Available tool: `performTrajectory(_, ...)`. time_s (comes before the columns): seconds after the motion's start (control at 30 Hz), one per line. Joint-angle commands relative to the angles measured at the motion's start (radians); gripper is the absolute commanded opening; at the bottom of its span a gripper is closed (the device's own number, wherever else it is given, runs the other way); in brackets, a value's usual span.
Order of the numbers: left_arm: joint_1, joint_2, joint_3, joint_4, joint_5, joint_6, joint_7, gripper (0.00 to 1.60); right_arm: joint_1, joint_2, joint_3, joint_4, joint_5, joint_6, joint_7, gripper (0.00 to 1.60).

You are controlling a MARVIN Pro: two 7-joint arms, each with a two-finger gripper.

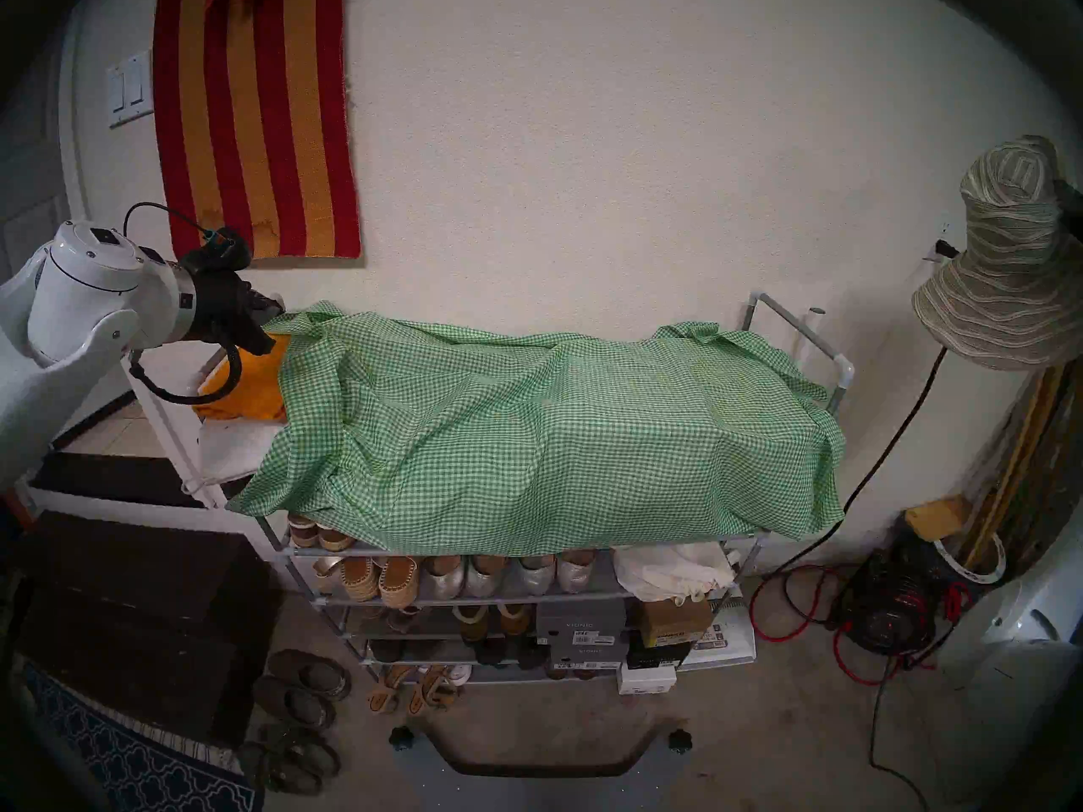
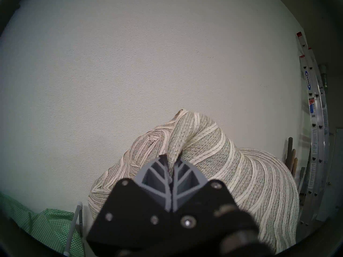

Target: Lift the object off the cloth, cover the shoe rack with the cloth, put the object back

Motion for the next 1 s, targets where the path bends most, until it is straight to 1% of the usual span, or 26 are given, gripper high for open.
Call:
performTrajectory(0.0, 0.086, -0.001, -0.048, -0.019, -0.023, -0.014, -0.022, 1.48, 0.001, 0.006, 0.0, -0.002, 0.001, -0.002, 0.007, 0.0)
performTrajectory(0.03, 0.101, -0.006, -0.068, -0.024, -0.033, -0.016, -0.032, 1.54, 0.0, 0.006, 0.0, -0.002, 0.001, -0.002, 0.007, 0.0)
performTrajectory(0.07, 0.11, -0.009, -0.079, -0.031, -0.034, -0.02, -0.035, 1.54, 0.0, 0.006, 0.0, -0.002, 0.002, -0.002, 0.007, 0.0)
performTrajectory(0.1, 0.119, -0.013, -0.092, -0.037, -0.034, -0.023, -0.037, 1.59, 0.0, 0.007, 0.001, -0.002, 0.002, -0.002, 0.008, 0.0)
performTrajectory(0.2, 0.129, -0.019, -0.113, -0.043, -0.038, -0.027, -0.042, 1.6, 0.0, 0.007, 0.001, -0.002, 0.002, -0.002, 0.008, 0.0)
performTrajectory(0.27, 0.152, -0.037, -0.162, -0.051, -0.039, -0.03, -0.05, 1.6, 0.0, 0.007, 0.001, -0.002, 0.003, -0.002, 0.008, 0.0)
performTrajectory(0.3, 0.152, -0.037, -0.162, -0.051, -0.039, -0.03, -0.05, 1.6, 0.0, 0.007, 0.001, -0.002, 0.003, -0.002, 0.008, 0.0)
performTrajectory(0.4, 0.18, -0.07, -0.221, -0.049, -0.045, -0.029, -0.07, 1.6, -0.001, 0.008, 0.001, -0.002, 0.003, -0.002, 0.009, 0.0)
performTrajectory(0.43, 0.199, -0.09, -0.252, -0.05, -0.043, -0.029, -0.082, 1.6, -0.001, 0.008, 0.001, -0.001, 0.003, -0.002, 0.009, 0.0)
performTrajectory(0.47, 0.199, -0.09, -0.252, -0.05, -0.043, -0.029, -0.082, 1.6, -0.001, 0.008, 0.001, -0.001, 0.003, -0.002, 0.009, 0.0)
performTrajectory(0.5, 0.214, -0.102, -0.27, -0.051, -0.04, -0.031, -0.093, 1.6, -0.001, 0.009, 0.001, -0.001, 0.003, -0.002, 0.009, 0.0)
performTrajectory(0.53, 0.247, -0.129, -0.304, -0.058, -0.024, -0.035, -0.107, 1.6, -0.001, 0.009, 0.001, -0.001, 0.003, -0.002, 0.01, 0.0)
performTrajectory(0.57, 0.247, -0.129, -0.304, -0.058, -0.024, -0.035, -0.107, 1.6, -0.001, 0.009, 0.001, -0.001, 0.003, -0.002, 0.01, 0.0)
performTrajectory(0.67, 0.285, -0.166, -0.347, -0.054, -0.013, -0.052, -0.145, 1.6, -0.002, 0.01, 0.002, -0.001, 0.003, -0.002, 0.012, 0.0)
performTrajectory(0.7, 0.285, -0.171, -0.346, -0.051, -0.008, -0.058, -0.15, 1.6, -0.002, 0.01, 0.002, -0.001, 0.003, -0.002, 0.012, 0.0)
performTrajectory(0.73, 0.306, -0.183, -0.369, -0.052, 0.003, -0.072, -0.166, 1.6, -0.002, 0.01, 0.002, -0.001, 0.003, -0.002, 0.013, 0.0)
performTrajectory(0.83, 0.327, -0.203, -0.39, -0.046, 0.023, -0.108, -0.204, 1.6, -0.001, 0.01, 0.002, 0.0, 0.001, -0.002, 0.015, 0.0)
performTrajectory(0.87, 0.328, -0.204, -0.388, -0.043, 0.028, -0.122, -0.212, 1.6, -0.001, 0.011, 0.002, 0.0, 0.001, -0.002, 0.016, 0.0)
performTrajectory(0.93, 0.32, -0.199, -0.373, -0.034, 0.03, -0.147, -0.225, 1.6, -0.001, 0.01, 0.002, 0.0, 0.0, -0.002, 0.018, 0.0)
performTrajectory(0.97, 0.308, -0.191, -0.355, -0.025, 0.023, -0.159, -0.232, 1.6, -0.001, 0.01, 0.002, 0.0, -0.001, -0.002, 0.019, 0.0)
